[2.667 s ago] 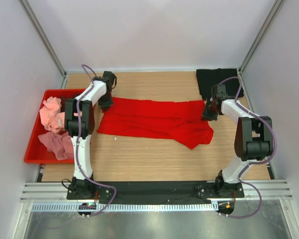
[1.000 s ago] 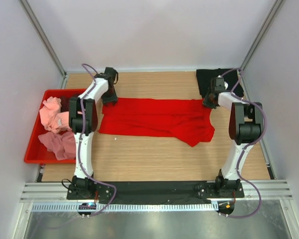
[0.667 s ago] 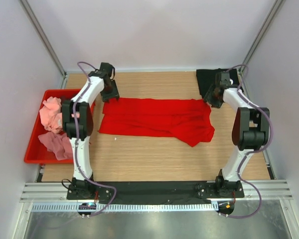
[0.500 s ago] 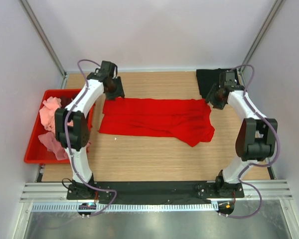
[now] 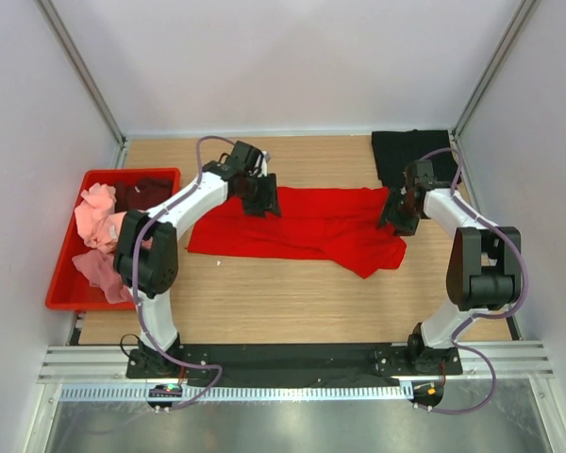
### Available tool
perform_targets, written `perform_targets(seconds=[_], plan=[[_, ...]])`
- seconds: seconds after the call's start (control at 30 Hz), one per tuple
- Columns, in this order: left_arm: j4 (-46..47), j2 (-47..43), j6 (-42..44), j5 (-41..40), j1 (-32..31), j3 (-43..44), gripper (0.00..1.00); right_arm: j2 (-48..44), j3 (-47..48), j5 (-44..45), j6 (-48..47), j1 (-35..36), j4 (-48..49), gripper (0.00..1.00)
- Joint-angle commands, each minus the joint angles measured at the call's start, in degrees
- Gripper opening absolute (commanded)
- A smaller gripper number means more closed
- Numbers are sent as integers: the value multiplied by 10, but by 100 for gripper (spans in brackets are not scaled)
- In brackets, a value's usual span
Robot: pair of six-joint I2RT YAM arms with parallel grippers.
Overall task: Fold and stack the t-shirts
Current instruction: Fold the tshirt
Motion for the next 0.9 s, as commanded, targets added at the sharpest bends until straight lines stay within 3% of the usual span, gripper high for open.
perform_targets(seconds=[0.0, 0.43, 0.53, 0.57, 0.67, 0.87], plan=[[35, -12, -11, 20, 3, 0, 50, 1, -3, -24, -22, 3, 36, 56], [38, -20, -7, 10, 4, -21, 50, 6, -24, -24, -26, 19, 61, 53], [34, -26, -6, 5, 3, -21, 49, 7, -23, -22, -26, 20, 60, 41], [34, -27, -5, 3, 4, -21, 49, 6, -22, -18, -25, 20, 52, 24], [28, -31, -4, -12, 4, -20, 49, -4, -13, -11, -10, 21, 22, 2], [4, -35, -4, -50, 3, -10, 49, -84, -42, 31, 14, 29, -77, 1]])
